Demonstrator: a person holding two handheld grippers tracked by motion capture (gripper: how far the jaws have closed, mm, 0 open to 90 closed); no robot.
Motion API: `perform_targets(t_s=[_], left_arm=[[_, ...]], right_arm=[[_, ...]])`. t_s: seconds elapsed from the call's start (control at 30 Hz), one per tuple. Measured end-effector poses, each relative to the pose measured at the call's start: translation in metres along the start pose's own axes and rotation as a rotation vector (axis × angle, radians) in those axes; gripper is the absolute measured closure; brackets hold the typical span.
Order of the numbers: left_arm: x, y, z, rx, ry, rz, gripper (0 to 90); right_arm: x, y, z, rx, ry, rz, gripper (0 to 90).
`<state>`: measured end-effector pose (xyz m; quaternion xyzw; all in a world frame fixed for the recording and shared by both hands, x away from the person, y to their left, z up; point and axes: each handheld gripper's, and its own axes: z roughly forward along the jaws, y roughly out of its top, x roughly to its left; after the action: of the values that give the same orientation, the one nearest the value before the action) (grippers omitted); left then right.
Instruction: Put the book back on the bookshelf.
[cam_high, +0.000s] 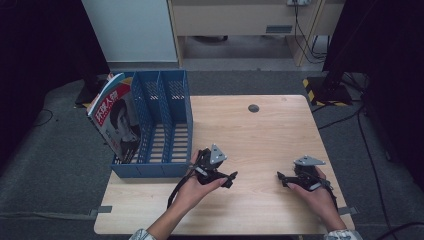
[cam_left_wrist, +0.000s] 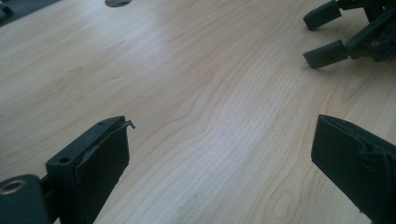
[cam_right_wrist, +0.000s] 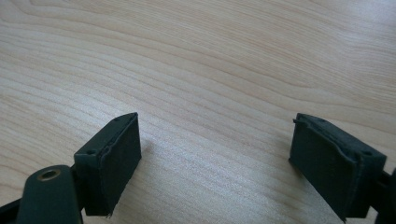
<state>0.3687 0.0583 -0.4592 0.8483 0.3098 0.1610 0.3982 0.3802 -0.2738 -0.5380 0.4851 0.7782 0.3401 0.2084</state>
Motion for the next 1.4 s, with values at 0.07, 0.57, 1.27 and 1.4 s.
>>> perform_targets(t_s=[0.07, 0.57, 1.27, 1.4], left_arm=[[-0.005, -0.001, 0.005, 0.013, 0.0, 0.007, 3.8], [-0.025, -0.007, 0.041, 0.109, -0.045, 0.021, 4.0], [-0.006, -0.022, 0.081, 0.13, 0.038, -0.062, 4.7], [-0.003, -0.03, 0.085, 0.109, 0.054, -0.08, 4.2]], right_arm=[[0.0, 0.0, 0.0, 0.001, 0.001, 0.003, 16.7], [0.0, 0.0, 0.0, -0.001, 0.003, -0.01, 16.5], [0.001, 0.0, 0.0, -0.001, 0.006, -0.01, 16.0], [0.001, 0.0, 0.0, -0.002, 0.006, -0.01, 16.0]])
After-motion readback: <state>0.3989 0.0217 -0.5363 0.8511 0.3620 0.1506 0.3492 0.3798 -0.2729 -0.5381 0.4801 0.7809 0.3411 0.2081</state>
